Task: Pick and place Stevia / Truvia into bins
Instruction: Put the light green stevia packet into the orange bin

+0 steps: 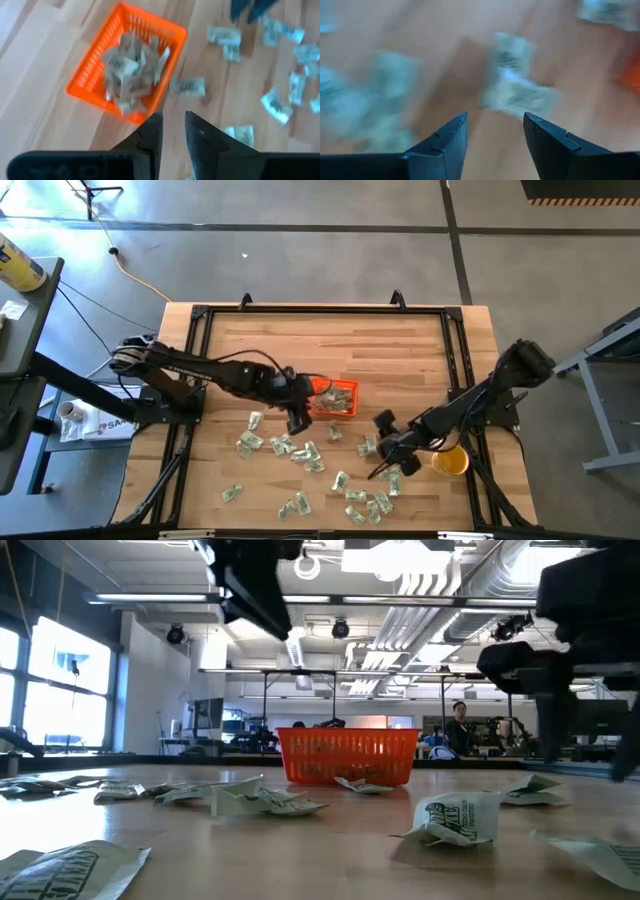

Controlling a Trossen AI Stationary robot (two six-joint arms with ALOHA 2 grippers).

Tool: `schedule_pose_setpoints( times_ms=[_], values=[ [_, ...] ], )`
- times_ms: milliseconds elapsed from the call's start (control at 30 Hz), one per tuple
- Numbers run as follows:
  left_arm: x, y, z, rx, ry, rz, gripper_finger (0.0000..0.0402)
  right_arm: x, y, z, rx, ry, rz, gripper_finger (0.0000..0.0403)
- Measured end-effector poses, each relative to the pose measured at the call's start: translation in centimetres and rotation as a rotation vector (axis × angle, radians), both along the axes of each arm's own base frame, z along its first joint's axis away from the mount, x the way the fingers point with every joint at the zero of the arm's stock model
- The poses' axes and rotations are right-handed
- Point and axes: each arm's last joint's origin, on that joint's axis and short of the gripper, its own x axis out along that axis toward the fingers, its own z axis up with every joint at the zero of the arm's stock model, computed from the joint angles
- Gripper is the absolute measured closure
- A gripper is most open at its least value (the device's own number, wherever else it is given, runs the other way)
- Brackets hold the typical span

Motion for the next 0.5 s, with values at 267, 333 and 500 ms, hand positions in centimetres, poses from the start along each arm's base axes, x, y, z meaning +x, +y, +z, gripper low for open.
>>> schedule_pose_setpoints(
  times_ms=[267, 333, 500],
  values=[
    [-1.7, -1.6, 0.0, -0.034, 0.092, 0.033, 0.0289, 1.0, -1.1, -0.4, -0.052, -0.023, -0.024, 0.0222],
    [-2.3, -1.9, 0.2, -0.023, 0.101, 0.058, 0.0289, 1.1, -1.3, -0.4, -0.046, -0.014, 0.008, 0.0222],
    [-3.0, -2.7, 0.2, 0.009, 0.106, 0.097, 0.0289, 1.5, -1.5, -0.2, -0.075, -0.047, 0.102, 0.0222]
  ],
)
